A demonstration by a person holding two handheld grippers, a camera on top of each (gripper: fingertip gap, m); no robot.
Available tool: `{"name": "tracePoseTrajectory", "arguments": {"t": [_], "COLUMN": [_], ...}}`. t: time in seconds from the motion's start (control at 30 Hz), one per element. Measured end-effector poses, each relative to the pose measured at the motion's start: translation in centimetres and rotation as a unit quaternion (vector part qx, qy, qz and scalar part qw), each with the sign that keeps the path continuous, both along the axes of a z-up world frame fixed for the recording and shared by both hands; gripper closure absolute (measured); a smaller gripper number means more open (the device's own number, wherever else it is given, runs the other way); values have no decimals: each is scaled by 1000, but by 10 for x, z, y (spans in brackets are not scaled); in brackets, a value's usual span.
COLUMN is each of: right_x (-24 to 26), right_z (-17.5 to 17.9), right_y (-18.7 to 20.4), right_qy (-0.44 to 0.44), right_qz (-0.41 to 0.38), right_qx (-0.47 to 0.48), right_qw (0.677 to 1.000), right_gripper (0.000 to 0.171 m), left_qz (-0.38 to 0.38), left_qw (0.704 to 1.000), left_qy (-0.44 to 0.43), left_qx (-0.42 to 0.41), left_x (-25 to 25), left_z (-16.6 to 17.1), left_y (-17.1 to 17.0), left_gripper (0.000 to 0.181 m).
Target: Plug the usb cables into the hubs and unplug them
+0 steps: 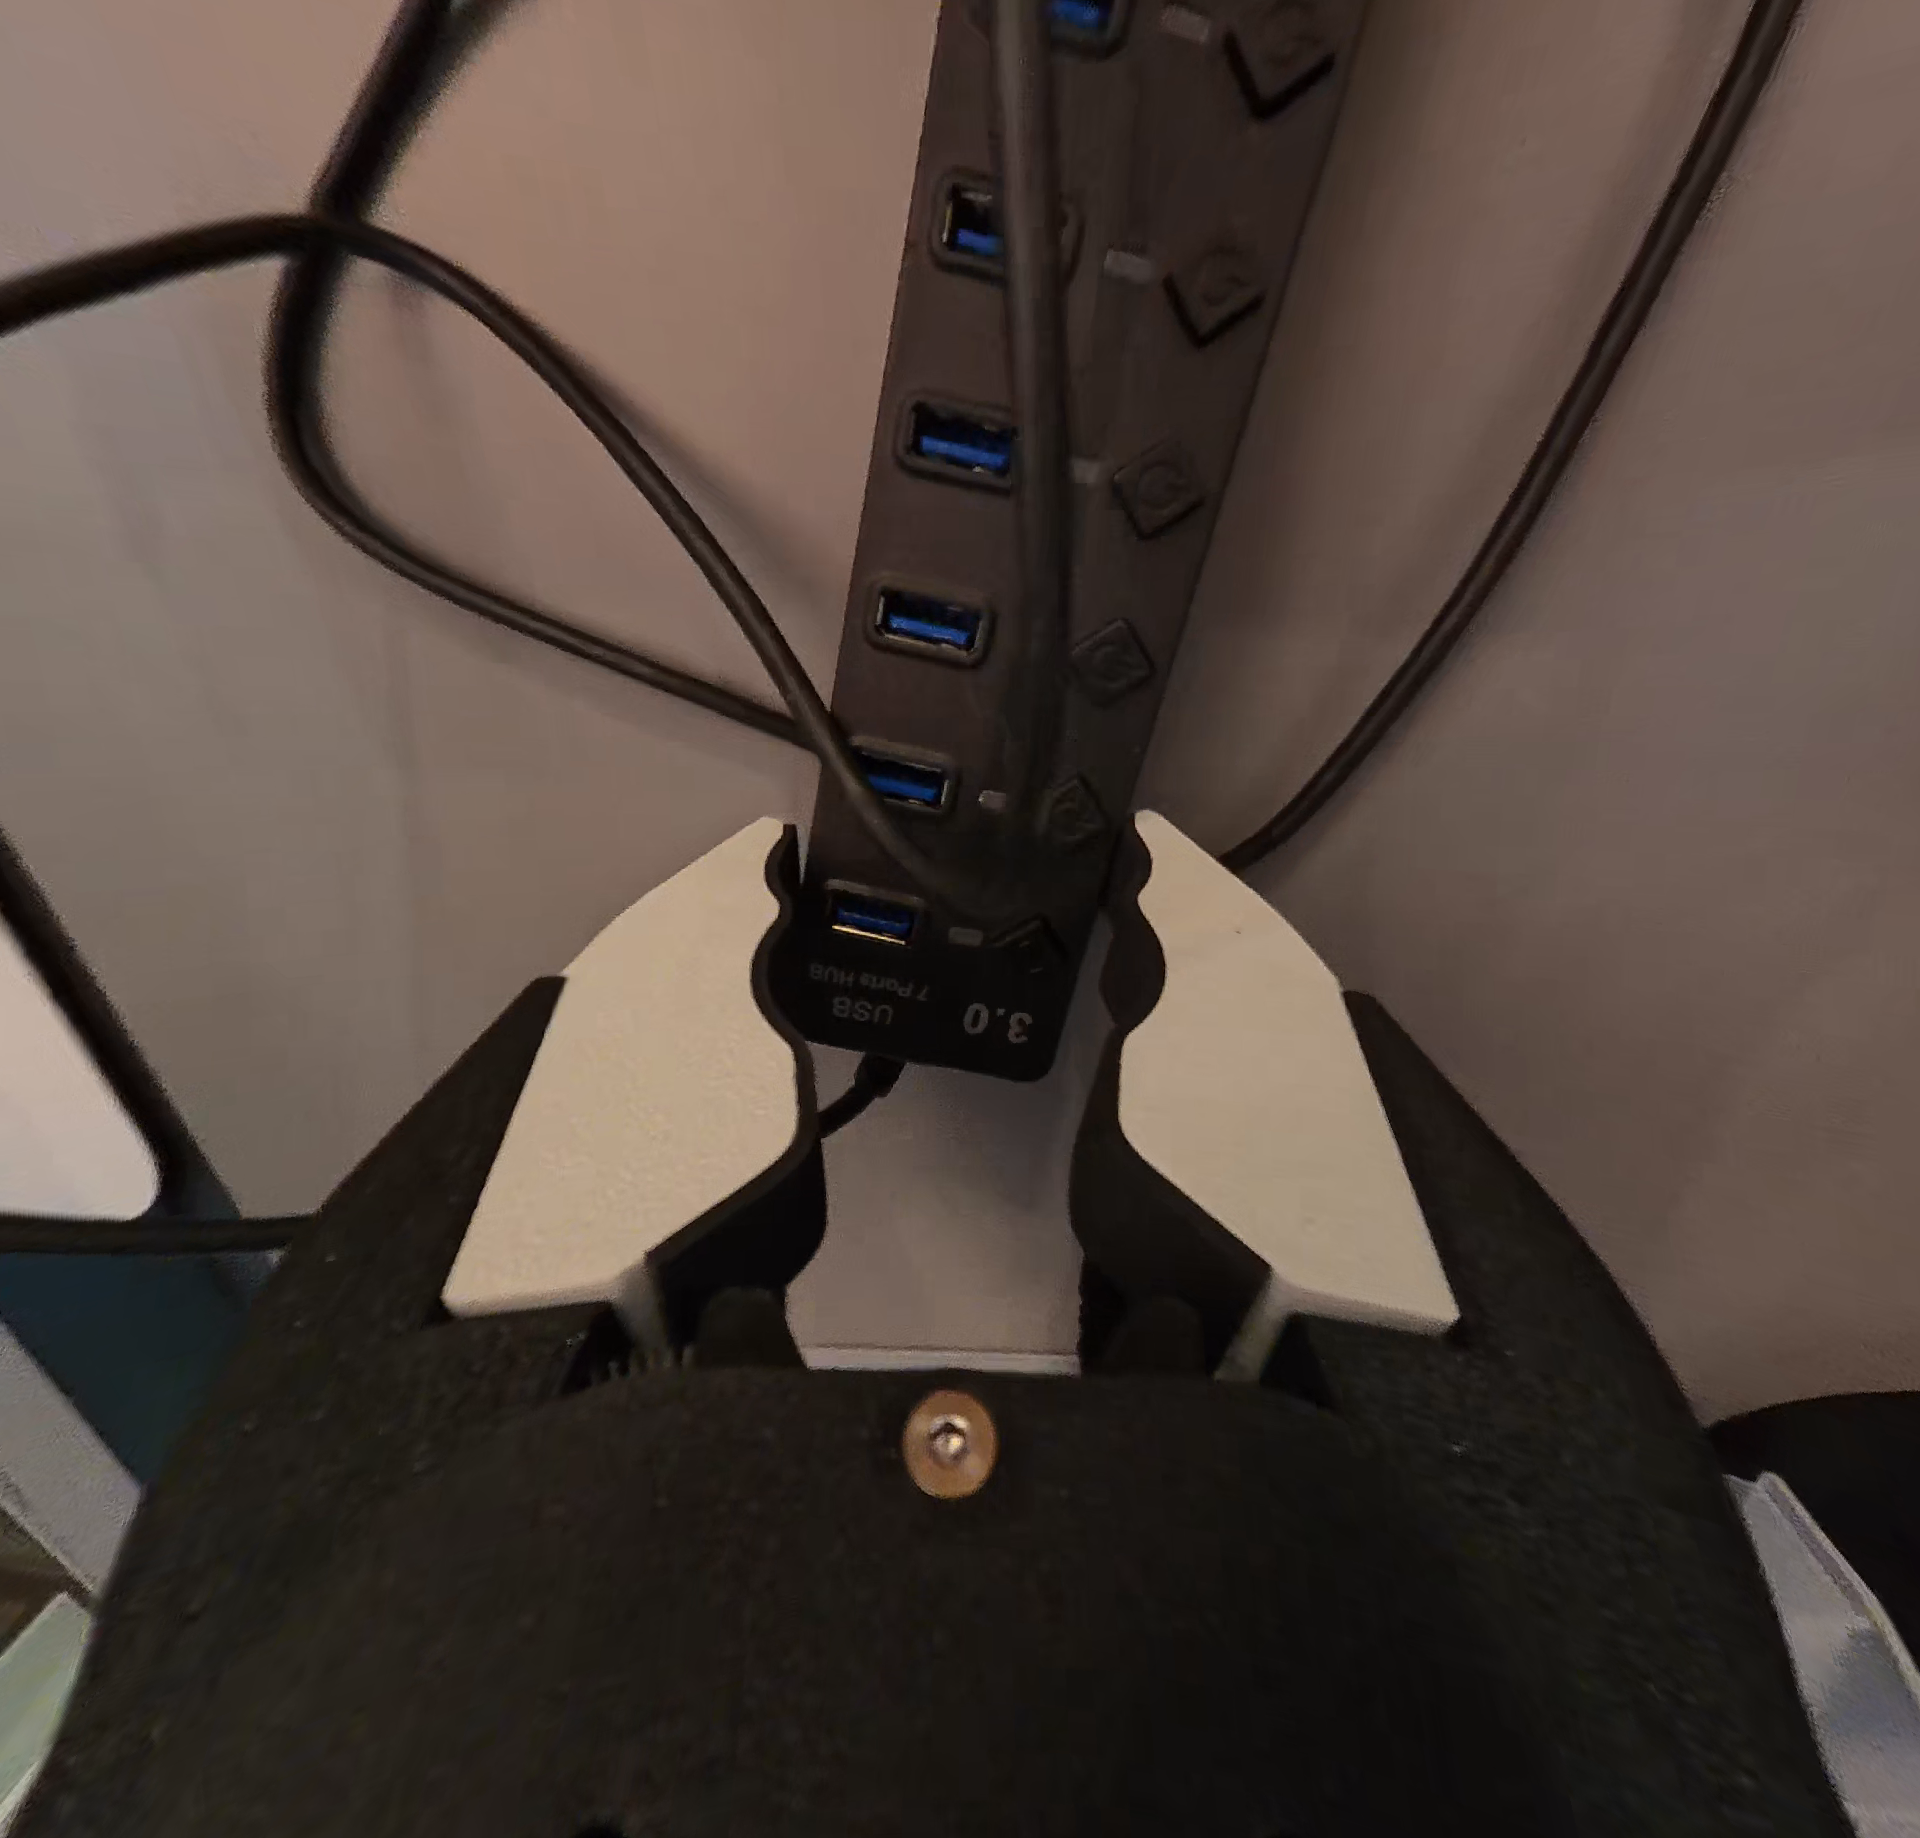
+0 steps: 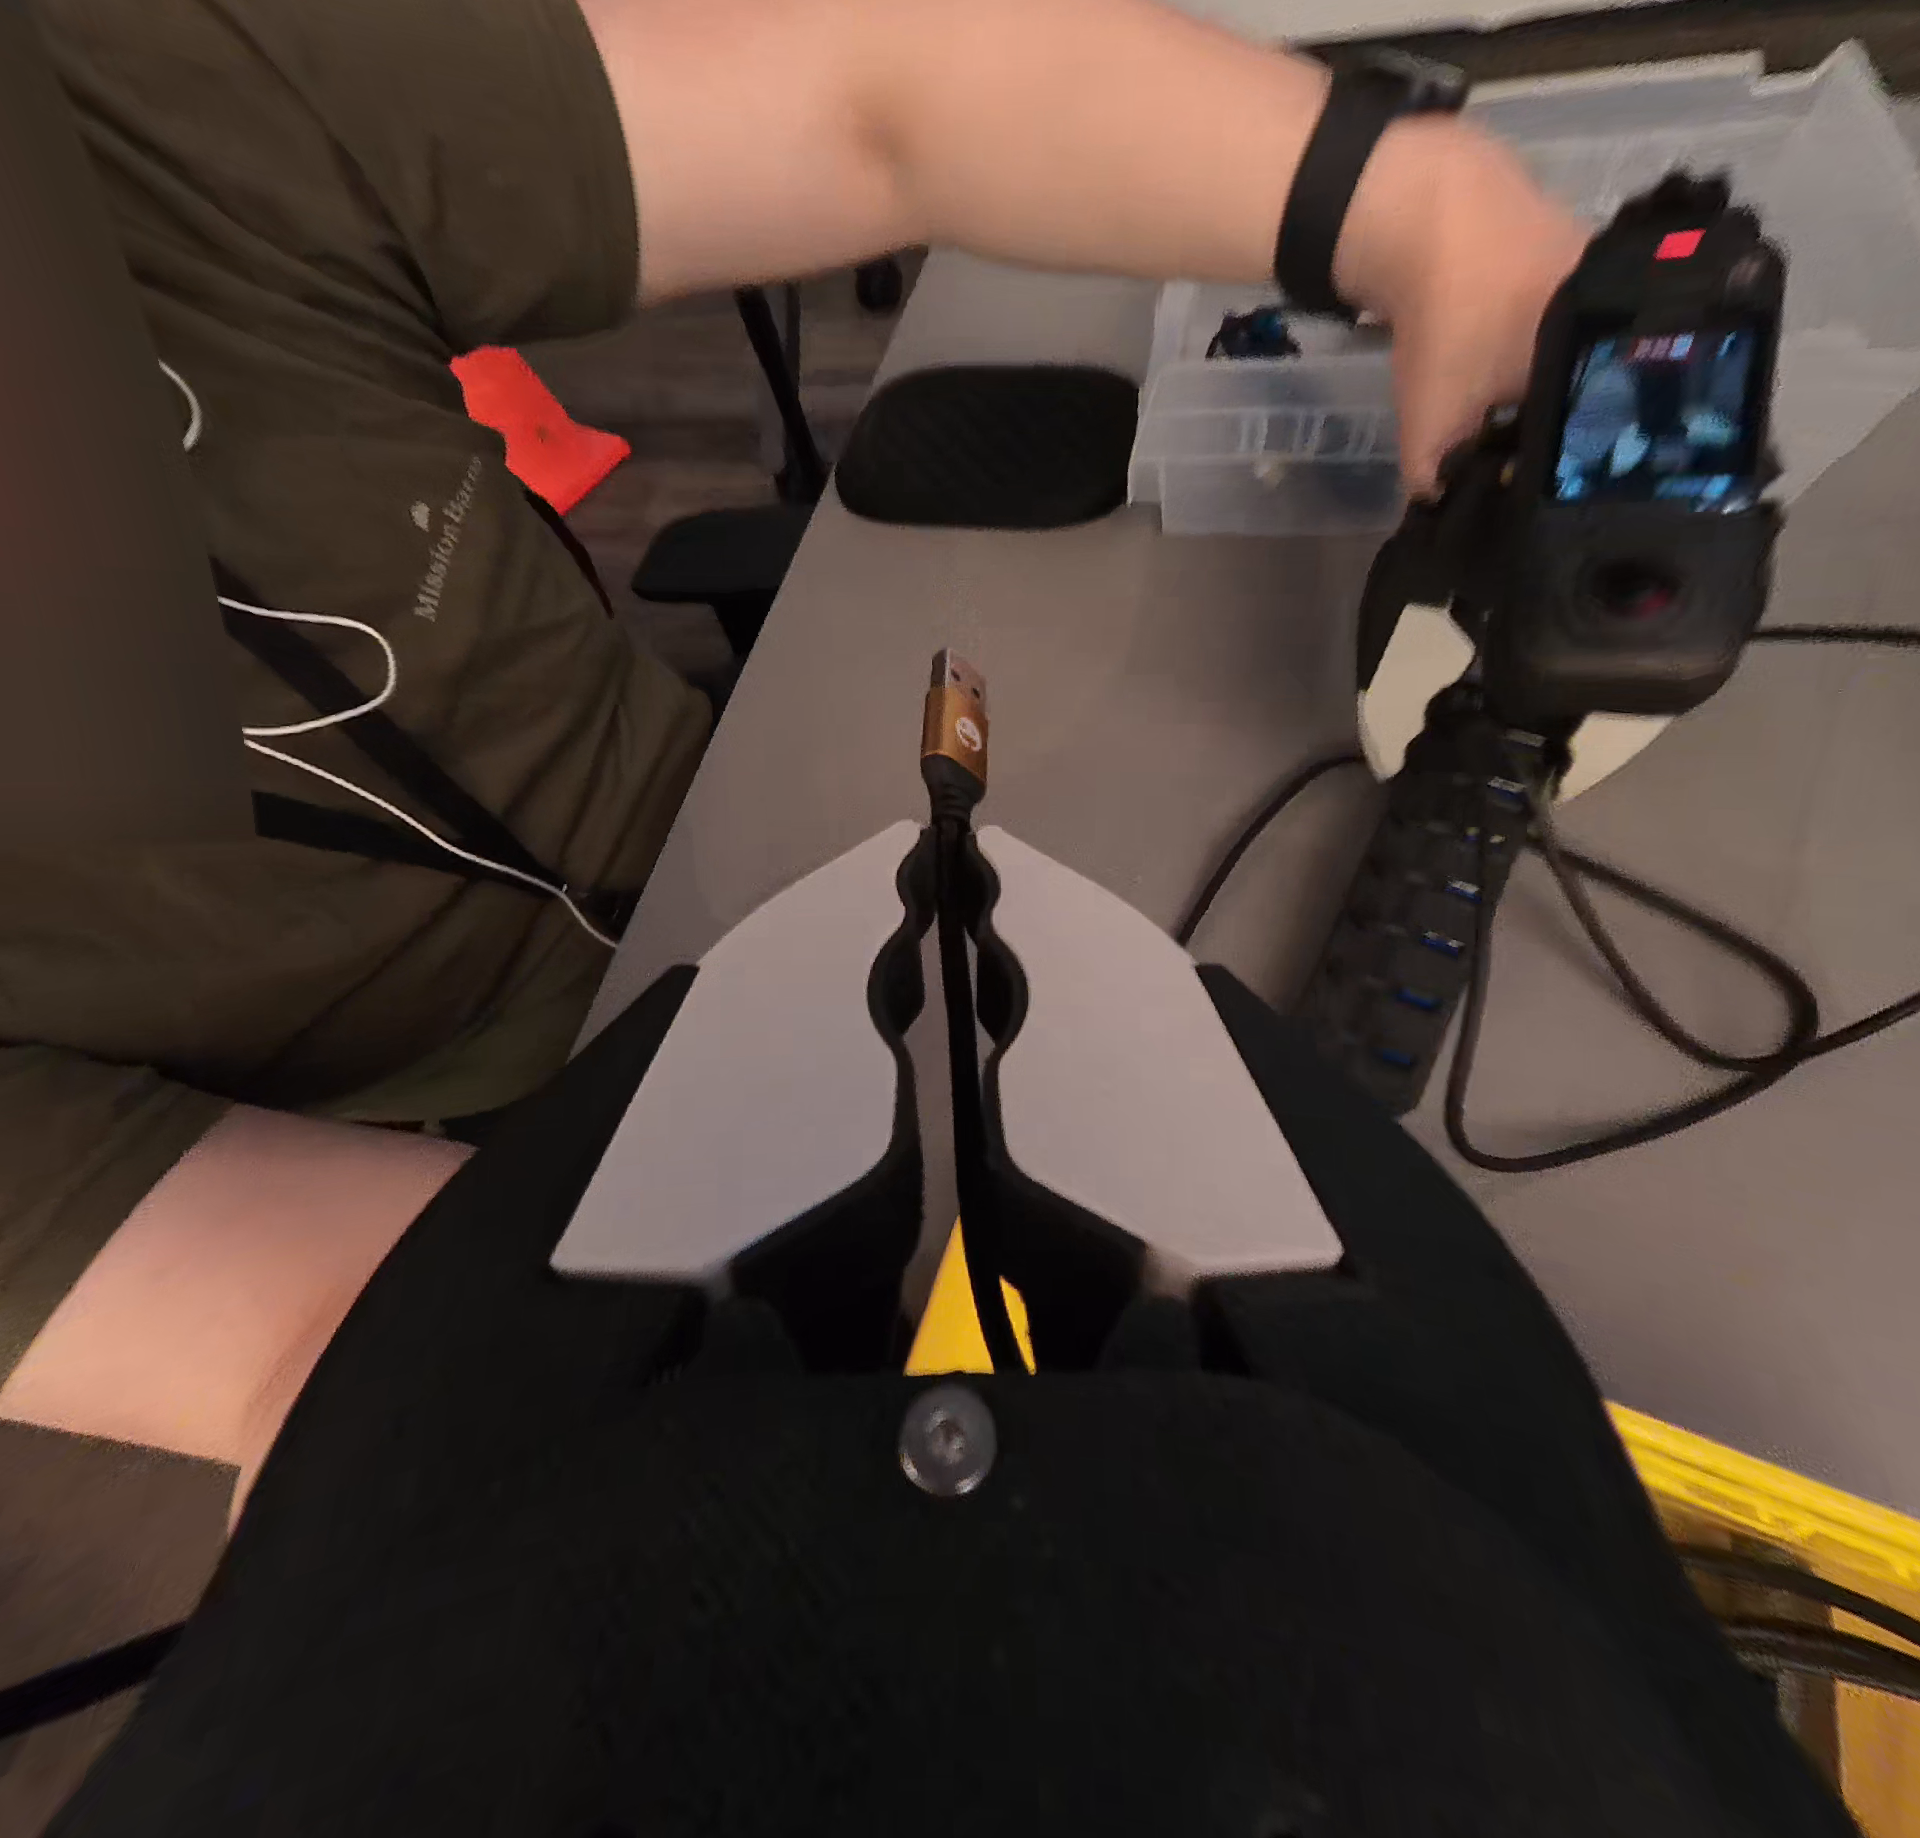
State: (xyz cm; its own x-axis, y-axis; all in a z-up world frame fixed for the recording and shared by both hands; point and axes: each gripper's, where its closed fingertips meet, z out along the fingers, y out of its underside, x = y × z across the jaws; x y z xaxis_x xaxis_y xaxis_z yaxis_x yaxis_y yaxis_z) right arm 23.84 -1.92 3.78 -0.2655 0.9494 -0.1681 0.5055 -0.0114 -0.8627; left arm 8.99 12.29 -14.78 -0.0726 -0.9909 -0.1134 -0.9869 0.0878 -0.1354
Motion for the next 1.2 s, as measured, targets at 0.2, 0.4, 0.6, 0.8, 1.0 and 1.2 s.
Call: {"name": "tracePoseTrajectory", "arguments": {"t": [0.2,0.4,0.6,0.8,1.0,1.2], "right_x": [-24,-55,-66,-63,-68,-70], "right_z": [-38,-85,-111,-118,-158,-140], "right_y": [-13,-16,-24,-22,-25,-19], "right_qy": [-101,-210,-246,-255,-338,-277], "right_qz": [58,93,140,123,148,129], "right_qx": [-18,-34,-39,-44,9,-14], "right_qw": [993,973,958,958,929,952], "right_gripper": [166,166,166,166,165,166], "left_qz": [0,-4,1,1,-5,-23], "left_qw": [996,991,986,979,975,972], "left_qy": [10,44,53,63,68,83], "left_qx": [84,123,158,195,211,220], "left_x": [-14,-35,-52,-67,-72,-77], "left_z": [44,85,124,154,173,179], "left_y": [6,-1,-8,-12,-18,-24], "left_gripper": [126,126,126,126,126,126]}}
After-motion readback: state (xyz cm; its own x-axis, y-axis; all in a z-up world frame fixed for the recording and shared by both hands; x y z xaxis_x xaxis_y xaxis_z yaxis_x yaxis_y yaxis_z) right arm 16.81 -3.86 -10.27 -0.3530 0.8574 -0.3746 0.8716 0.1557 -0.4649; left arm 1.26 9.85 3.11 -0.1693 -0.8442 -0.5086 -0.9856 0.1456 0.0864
